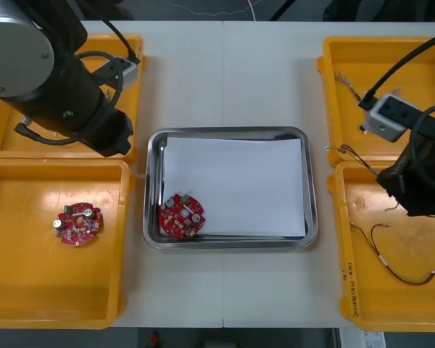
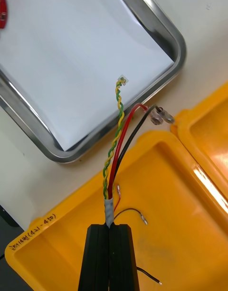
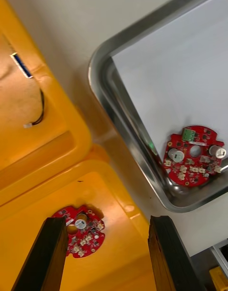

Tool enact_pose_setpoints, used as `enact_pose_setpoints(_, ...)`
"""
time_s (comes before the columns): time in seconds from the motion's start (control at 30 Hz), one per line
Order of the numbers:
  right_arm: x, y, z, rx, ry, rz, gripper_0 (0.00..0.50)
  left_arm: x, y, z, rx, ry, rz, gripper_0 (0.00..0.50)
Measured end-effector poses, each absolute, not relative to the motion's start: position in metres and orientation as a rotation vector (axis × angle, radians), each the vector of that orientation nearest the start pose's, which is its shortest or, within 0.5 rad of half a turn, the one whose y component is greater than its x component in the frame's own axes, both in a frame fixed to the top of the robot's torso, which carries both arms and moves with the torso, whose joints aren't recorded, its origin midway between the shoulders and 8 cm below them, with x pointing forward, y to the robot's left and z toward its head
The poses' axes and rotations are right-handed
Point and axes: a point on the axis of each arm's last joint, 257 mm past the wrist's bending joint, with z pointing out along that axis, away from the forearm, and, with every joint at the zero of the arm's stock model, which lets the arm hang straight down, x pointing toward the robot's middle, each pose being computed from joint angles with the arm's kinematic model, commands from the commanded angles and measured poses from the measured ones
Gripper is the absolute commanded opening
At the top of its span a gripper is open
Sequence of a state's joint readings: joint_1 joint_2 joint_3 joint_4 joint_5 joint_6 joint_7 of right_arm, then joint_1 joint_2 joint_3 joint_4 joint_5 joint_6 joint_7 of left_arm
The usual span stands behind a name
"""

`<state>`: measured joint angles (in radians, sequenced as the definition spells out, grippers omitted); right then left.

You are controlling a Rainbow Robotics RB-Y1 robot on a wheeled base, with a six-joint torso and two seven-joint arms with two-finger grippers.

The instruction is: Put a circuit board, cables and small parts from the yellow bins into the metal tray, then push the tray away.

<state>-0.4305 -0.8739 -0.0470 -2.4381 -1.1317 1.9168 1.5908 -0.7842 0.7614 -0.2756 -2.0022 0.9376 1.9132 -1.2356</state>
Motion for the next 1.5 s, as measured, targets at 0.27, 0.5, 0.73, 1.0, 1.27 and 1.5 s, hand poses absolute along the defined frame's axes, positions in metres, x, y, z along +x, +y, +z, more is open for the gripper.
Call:
enact_pose_setpoints(0.27, 0.36, -0.18, -0.112, -1.4, 2.237, -0.166, 0.0, 0.461, 0.227, -0.092, 0.512, 2.61, 0.008, 0.5)
enact_pose_setpoints(0.5, 0.37, -0.142, -0.119, -1.532, 2.162, -0.236, 0.0, 0.475, 0.262, -0.095, 0.521, 2.633, 0.078, 0.5)
enact_pose_setpoints(0.73, 0.379, -0.107, -0.137, -1.608, 2.125, -0.257, 0.0, 0.481, 0.289, -0.114, 0.481, 2.711, 0.098, 0.5)
enact_pose_setpoints(1.0, 0.391, -0.093, -0.165, -1.836, 2.012, -0.337, 0.0, 0.502, 0.299, -0.122, 0.377, 2.712, 0.037, 0.5)
enact_pose_setpoints(1.27, 0.413, -0.086, -0.171, -1.896, 1.937, -0.369, 0.0, 0.528, 0.312, -0.12, 0.272, 2.675, 0.021, 0.5)
enact_pose_setpoints(1.5, 0.428, -0.078, -0.194, -1.912, 1.922, -0.392, 0.0, 0.545, 0.322, -0.115, 0.23, 2.623, 0.057, 0.5)
